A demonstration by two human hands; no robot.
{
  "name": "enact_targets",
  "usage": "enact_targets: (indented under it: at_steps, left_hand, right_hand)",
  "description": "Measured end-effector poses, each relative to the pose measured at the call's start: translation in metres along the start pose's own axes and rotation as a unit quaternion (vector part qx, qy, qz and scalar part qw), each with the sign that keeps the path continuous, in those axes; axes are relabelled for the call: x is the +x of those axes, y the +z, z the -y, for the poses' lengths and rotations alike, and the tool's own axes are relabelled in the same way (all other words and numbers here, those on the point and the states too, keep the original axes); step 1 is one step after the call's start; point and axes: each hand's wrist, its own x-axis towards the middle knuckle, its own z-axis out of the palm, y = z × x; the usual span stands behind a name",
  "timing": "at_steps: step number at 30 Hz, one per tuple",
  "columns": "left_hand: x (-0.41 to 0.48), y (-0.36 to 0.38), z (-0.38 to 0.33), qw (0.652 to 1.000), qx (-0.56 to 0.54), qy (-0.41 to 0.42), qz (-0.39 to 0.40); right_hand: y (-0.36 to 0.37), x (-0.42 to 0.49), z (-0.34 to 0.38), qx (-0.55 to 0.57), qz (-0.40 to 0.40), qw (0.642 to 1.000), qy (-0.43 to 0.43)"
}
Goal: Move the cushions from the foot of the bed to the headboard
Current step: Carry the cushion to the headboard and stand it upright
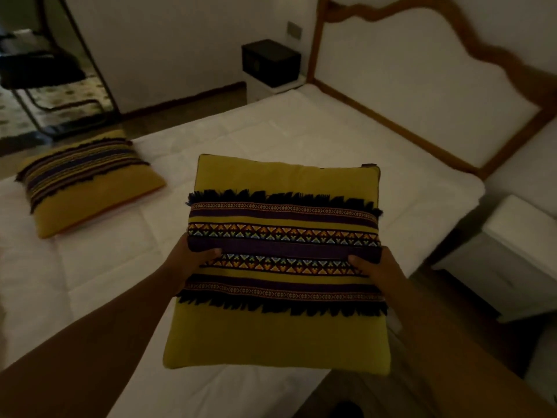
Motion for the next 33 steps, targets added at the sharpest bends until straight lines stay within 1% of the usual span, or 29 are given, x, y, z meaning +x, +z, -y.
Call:
enact_targets:
  at_steps: [4, 7, 10, 13, 18, 20, 24, 27, 33]
  left_hand:
    - [0.017, 0.074, -0.028, 1.000, 0.014, 0.012, 0.019]
    - [0.027, 0.132, -0.049, 0.998, 0.015, 0.020, 0.054]
    - [0.036, 0.197, -0.066, 0.998, 0.019, 0.022, 0.063]
    - [0.042, 0.248, -0.078, 0.996, 0.021, 0.034, 0.077]
    - [0.057, 0.334, -0.101, 0.992, 0.038, 0.056, 0.103]
    - [0.063, 0.359, -0.109, 0.992, 0.043, 0.057, 0.106]
    - [0.075, 0.398, -0.125, 0.988, 0.052, 0.062, 0.129]
    - [0.087, 0.418, -0.133, 0.988, 0.060, 0.066, 0.125]
    - [0.140, 0.459, -0.139, 0.983, 0.059, 0.048, 0.165]
  right_hand:
    - [-0.069, 0.011, -0.019, 0.046, -0.038, 0.998, 0.007]
    - [-0.126, 0.025, -0.033, 0.066, -0.056, 0.996, 0.021]
    - [-0.188, 0.033, -0.043, 0.096, -0.083, 0.992, 0.022]
    - [-0.235, 0.042, -0.050, 0.099, -0.093, 0.991, 0.002]
    - [-0.311, 0.048, -0.063, 0.088, -0.143, 0.986, 0.002]
    - [-0.332, 0.049, -0.067, 0.093, -0.163, 0.982, -0.002]
    - [-0.364, 0.056, -0.078, 0.114, -0.176, 0.978, 0.024]
    - [-0.378, 0.065, -0.084, 0.114, -0.192, 0.974, 0.036]
    - [-0.399, 0.101, -0.087, 0.115, -0.227, 0.965, 0.062]
